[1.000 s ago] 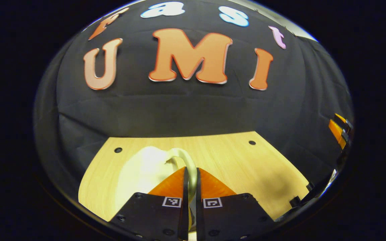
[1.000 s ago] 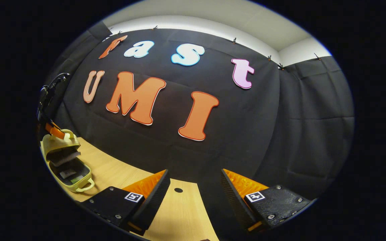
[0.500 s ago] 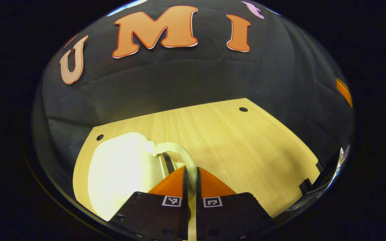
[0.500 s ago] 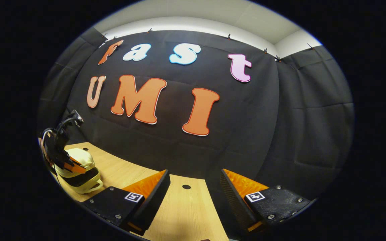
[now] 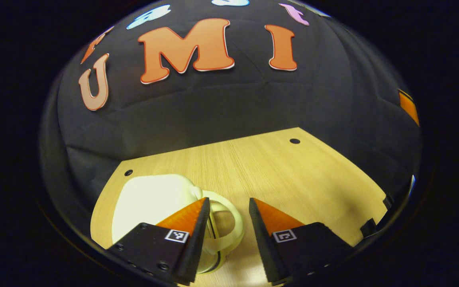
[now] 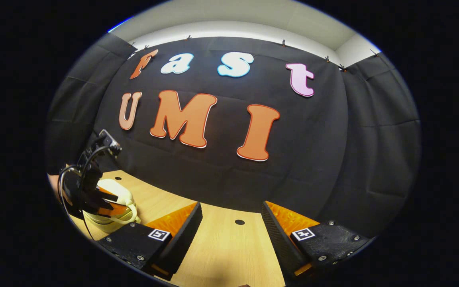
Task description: First open the suitcase, pack the skin care products into it, and then close the suitcase.
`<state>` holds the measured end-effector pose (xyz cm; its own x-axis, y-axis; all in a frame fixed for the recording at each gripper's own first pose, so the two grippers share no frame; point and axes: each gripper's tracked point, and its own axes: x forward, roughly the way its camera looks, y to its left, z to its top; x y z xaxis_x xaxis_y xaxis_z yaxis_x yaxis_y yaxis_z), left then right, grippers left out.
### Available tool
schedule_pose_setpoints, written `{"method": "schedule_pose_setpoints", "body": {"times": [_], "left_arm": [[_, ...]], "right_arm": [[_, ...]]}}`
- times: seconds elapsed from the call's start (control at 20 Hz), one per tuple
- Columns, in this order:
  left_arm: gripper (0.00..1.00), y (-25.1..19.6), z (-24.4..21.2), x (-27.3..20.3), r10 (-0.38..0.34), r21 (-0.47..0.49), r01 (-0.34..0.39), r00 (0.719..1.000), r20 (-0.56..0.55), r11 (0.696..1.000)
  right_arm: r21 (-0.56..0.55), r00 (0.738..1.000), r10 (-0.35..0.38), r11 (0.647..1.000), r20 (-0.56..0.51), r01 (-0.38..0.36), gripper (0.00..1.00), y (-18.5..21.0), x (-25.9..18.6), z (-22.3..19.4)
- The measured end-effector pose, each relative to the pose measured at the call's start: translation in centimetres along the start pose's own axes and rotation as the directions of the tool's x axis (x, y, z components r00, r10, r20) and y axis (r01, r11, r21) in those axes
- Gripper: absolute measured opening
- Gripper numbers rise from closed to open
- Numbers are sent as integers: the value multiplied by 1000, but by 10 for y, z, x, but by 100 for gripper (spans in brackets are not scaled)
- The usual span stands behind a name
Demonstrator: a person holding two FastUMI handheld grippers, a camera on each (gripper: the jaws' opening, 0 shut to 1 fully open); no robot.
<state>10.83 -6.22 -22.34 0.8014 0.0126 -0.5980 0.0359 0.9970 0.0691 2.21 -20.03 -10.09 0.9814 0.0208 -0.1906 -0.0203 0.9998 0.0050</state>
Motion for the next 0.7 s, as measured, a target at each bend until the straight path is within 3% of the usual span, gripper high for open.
{"method": "schedule_pose_setpoints", "body": {"times": [0.05, 0.15, 0.35, 0.55, 0.7], "left_arm": [[77, 3, 12, -8, 16, -20, -16, 999, 44, 1000], [96, 3, 32, -26, 30, -56, -24, 993, 110, 998], [97, 18, 64, -56, 92, -49, -83, 972, 217, 995], [98, 24, 83, -75, 89, -82, -69, 959, 271, 994], [97, 36, 99, -91, 121, -60, -108, 938, 325, 992]], "right_arm": [[12, 1000, 16, 1000, 6, -16, 95, 8, 2, 4], [38, 999, 46, 998, 20, -47, 95, 25, 7, 11], [64, 995, 76, 995, 68, -81, 95, 52, 18, 32], [80, 990, 92, 992, 108, -101, 96, 78, 25, 49], [80, 986, 109, 990, 126, -119, 95, 100, 28, 58]]}}
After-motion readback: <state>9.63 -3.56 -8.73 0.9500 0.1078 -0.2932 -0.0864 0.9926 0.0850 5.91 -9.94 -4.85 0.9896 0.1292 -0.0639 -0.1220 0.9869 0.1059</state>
